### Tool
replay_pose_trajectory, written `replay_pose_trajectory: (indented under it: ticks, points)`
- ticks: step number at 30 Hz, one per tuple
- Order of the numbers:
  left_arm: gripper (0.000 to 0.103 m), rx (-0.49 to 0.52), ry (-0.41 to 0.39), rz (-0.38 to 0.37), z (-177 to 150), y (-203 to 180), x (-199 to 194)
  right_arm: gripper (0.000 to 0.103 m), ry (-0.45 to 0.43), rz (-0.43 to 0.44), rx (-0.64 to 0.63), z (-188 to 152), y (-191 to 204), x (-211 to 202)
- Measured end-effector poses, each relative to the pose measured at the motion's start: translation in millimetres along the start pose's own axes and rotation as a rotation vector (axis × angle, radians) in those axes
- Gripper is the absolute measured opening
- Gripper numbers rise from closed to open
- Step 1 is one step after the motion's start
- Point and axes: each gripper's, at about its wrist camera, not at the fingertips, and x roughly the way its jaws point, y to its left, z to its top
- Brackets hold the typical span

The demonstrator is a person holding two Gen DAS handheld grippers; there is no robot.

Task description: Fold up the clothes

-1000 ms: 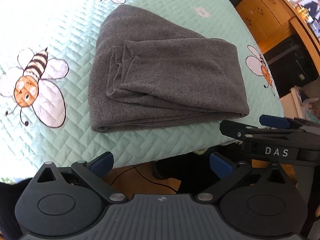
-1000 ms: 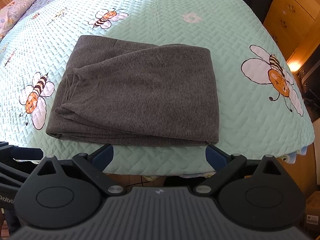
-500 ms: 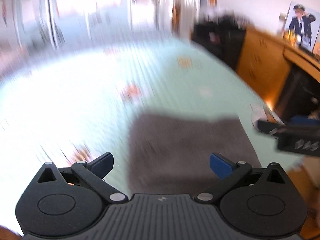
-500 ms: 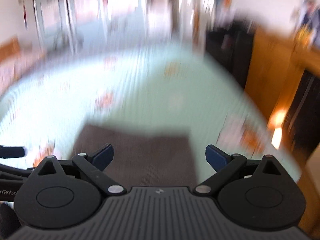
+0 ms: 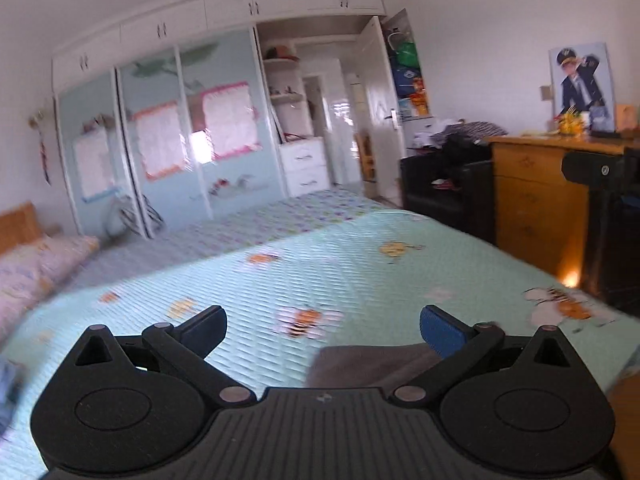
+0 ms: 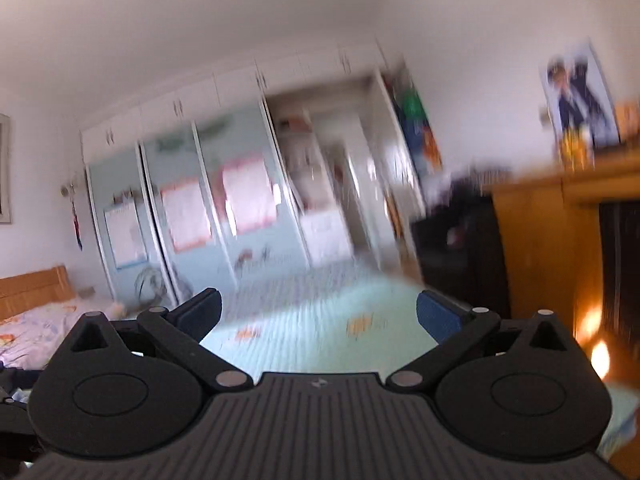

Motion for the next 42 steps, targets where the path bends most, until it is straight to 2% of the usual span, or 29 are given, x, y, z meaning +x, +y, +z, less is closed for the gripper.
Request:
replay_pose_trajectory:
  ticks: [1,2,4,5,7,8,11,16,21,26,28,32,34,38,42]
  points:
    - [0.103,0.002,-0.001,0.002,1.0,-0.8,-1.6,0.103,0.012,0.000,0.003,-0.6,-1.4,1.8]
    - [0.103,0.005,-0.002,0.006,1.9,-1.5,-3.2,0.103,0.064,-0.002,0.029,-2.2,-4.8,8.6]
    - [0.103,0.031,-0.009,0.059,0.1,-4.2,-7.2,0.103,0.162,-0.004,0.084,-5.8,-12.2,21.7]
    - [0.103,0.053,-0.021,0.093,-1.5,-3.6,-10.6,0.103,0.180,-0.009,0.109,-8.1,-16.2,25.1]
    - [0.103,0.082,-0.033,0.114,-1.6,-4.9,-12.6,0.103,0.132,-0.057,0.109,-9.8,-16.9,21.7]
    - [0.103,0.089,-0.033,0.115,-0.8,-5.6,-13.9,0.103,0.081,-0.077,0.076,-8.9,-13.7,16.0]
    - [0.103,0.065,-0.012,0.075,1.4,-5.1,-14.1,0.103,-0.026,-0.111,-0.031,-6.2,1.1,3.1]
    - [0.103,0.075,-0.005,0.049,-2.4,-10.1,-13.6,0.103,0.093,-0.114,0.028,-12.1,-9.3,18.4]
    - [0.103,0.103,0.017,0.054,-6.7,-12.5,-9.6,0.103,0.066,-0.140,-0.038,-15.2,3.1,12.1]
    - [0.103,0.096,0.049,0.023,-11.4,-8.5,-6.2,0.103,0.072,-0.143,-0.070,-19.6,8.5,9.9]
    - [0.103,0.088,0.064,-0.010,-13.9,-6.3,-4.7,0.103,0.082,-0.147,-0.070,-20.5,7.8,11.7]
    - [0.103,0.057,0.100,-0.139,-23.5,-2.4,-1.0,0.103,0.095,-0.160,-0.066,-22.2,7.4,12.8]
    - [0.103,0.043,0.078,-0.185,-29.6,-3.3,-4.5,0.103,0.100,-0.162,-0.075,-22.9,8.6,13.4]
    - [0.103,0.074,0.030,-0.196,-36.9,-11.6,-10.0,0.103,0.118,-0.167,-0.088,-27.3,12.6,14.8]
    - [0.103,0.078,0.057,-0.173,-43.6,-10.9,-0.9,0.103,0.157,-0.186,-0.085,-31.8,10.8,19.0]
